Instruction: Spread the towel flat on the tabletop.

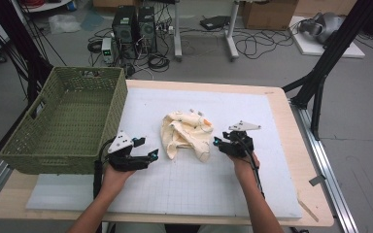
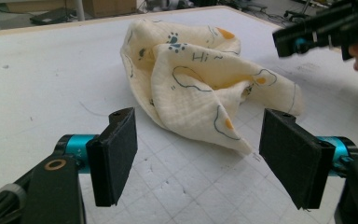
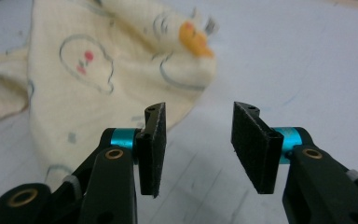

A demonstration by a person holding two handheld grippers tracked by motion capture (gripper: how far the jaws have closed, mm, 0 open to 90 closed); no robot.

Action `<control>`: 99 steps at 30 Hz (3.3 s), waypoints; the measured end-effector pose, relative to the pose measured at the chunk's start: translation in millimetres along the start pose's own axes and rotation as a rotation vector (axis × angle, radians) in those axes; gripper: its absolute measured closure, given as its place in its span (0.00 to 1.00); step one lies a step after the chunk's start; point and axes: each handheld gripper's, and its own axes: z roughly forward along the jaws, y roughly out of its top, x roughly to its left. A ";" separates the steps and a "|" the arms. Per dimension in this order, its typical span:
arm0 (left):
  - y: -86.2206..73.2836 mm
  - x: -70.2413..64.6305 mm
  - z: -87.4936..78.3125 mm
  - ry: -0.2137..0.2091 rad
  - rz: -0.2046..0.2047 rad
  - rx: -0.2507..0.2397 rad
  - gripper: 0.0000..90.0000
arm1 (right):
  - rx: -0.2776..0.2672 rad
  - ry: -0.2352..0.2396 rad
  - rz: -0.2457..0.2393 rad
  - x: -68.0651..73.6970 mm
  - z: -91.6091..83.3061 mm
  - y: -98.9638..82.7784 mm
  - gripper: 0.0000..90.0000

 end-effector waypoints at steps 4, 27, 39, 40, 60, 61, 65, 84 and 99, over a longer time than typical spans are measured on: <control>0.4 0.0 0.0 -0.001 -0.003 -0.009 0.32 | 0.018 0.043 0.017 8.8 8.5 -7.0 0.56; 0.4 -7.5 1.0 -0.009 0.026 -0.001 0.32 | 0.076 0.062 -0.093 15.0 29.3 3.1 0.97; -1.3 -5.3 1.6 -0.011 0.019 0.013 0.32 | 0.022 -0.234 -0.070 -32.4 26.1 36.8 0.95; -1.5 -5.4 1.7 -0.012 0.018 0.017 0.33 | 0.004 -0.252 -0.049 -35.5 25.5 38.0 0.93; -0.5 -0.2 -2.2 0.017 0.009 0.005 0.36 | -0.038 0.129 -0.177 26.0 17.5 11.8 0.65; -0.5 0.1 -2.1 0.018 0.011 0.006 0.36 | -0.035 0.143 -0.184 27.9 19.6 10.9 0.65; -0.7 -0.1 -1.7 0.016 0.009 0.007 0.36 | 0.000 0.221 -0.230 48.4 36.5 7.6 0.66; -1.1 2.2 -3.0 0.024 0.004 0.009 0.36 | 0.016 0.408 -0.258 67.5 -8.3 -29.7 0.86; -2.0 1.4 -0.1 0.025 0.008 0.020 0.36 | 0.085 0.051 -0.121 41.1 20.0 -12.8 0.68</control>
